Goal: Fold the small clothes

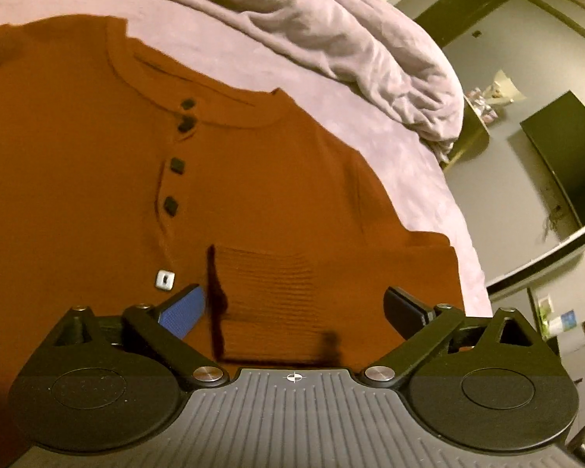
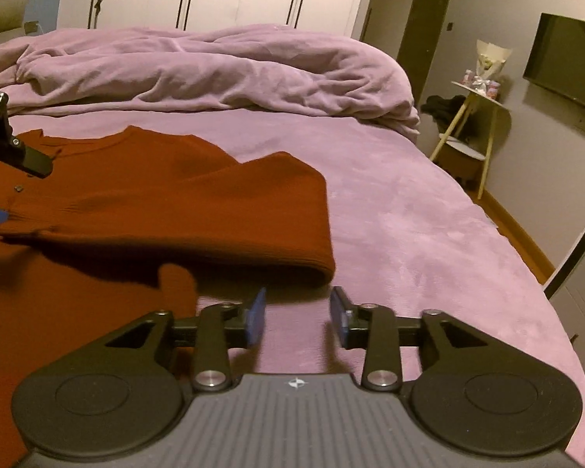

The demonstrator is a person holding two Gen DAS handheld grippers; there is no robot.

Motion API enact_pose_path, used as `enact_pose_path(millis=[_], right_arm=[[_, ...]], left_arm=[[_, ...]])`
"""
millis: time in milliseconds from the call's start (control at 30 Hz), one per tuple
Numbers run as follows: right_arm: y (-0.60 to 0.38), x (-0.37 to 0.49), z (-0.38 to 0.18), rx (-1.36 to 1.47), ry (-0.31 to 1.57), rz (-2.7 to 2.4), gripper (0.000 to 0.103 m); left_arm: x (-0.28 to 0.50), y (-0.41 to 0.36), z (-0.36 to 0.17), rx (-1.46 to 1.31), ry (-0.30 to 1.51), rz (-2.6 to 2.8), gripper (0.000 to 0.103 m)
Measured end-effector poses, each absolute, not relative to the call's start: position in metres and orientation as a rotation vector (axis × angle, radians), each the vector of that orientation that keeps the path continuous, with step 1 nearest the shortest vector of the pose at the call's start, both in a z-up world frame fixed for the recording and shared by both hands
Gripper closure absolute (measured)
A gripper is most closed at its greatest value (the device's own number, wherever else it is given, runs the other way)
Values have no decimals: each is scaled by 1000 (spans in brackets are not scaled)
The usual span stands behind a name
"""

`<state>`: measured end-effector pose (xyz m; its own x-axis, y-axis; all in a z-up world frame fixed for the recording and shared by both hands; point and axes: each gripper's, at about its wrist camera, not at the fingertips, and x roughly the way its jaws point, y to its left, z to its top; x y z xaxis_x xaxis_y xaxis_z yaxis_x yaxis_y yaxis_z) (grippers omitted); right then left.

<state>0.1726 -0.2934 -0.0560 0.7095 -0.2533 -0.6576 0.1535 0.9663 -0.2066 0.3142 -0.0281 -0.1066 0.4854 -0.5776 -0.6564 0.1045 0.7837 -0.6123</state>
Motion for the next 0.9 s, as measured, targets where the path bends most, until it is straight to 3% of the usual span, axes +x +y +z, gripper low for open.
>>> enact_pose_path(millis=[67, 100, 133, 267, 333, 600, 633, 667, 700, 900], right_arm=[[-293, 171, -59, -145, 758, -225, 64], [-291, 173, -60, -155, 758, -229, 64], [-290, 176, -59, -162, 754, -230, 64], [-279, 183, -55, -218, 735, -231, 64], [-272, 189, -54, -246, 737, -223, 58], [-238, 226, -62, -395, 734, -229, 56], [-236, 231, -65, -383, 748, -215, 61], [-235, 236, -69, -362, 770, -198, 74], [-235, 242, -72, -332, 802, -181, 94], [-223, 249, -76, -349, 823, -215, 94]], left_arm=[[321, -35, -106, -507, 988, -435, 39], [325, -37, -106, -504, 1000, -431, 65], [328, -37, -107, -529, 1014, -454, 99], [328, -32, -84, -579, 961, -503, 97], [326, -21, -64, -605, 905, -526, 97], [314, 62, -18, -580, 724, -420, 97], [316, 73, -22, -575, 729, -380, 97], [319, 80, -25, -572, 733, -348, 97], [321, 88, -31, -573, 743, -313, 98], [324, 113, -65, -554, 821, -238, 97]])
